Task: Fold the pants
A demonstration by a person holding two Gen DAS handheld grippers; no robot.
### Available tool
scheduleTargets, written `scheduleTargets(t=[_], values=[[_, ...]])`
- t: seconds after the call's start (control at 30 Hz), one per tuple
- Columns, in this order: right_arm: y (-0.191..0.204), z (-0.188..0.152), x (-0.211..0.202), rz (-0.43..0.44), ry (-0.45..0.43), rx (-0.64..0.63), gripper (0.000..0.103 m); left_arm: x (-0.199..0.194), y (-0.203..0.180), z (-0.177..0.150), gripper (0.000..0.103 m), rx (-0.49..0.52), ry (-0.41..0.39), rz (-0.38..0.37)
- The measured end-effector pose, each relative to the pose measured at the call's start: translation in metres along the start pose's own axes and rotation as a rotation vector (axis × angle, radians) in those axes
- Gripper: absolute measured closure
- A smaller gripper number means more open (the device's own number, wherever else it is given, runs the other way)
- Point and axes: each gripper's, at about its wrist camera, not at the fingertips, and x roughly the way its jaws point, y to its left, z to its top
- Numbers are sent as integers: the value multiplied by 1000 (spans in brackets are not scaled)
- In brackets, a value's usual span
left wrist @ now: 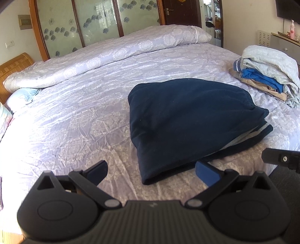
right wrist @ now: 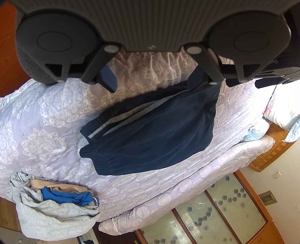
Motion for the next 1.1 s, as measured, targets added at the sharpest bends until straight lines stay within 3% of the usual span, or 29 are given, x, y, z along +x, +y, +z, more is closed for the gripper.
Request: scheduleTargets(t=[1.1], values=[[-14, 3, 11, -16, 48, 35, 17, 21, -1, -4, 0, 2, 119, -50]])
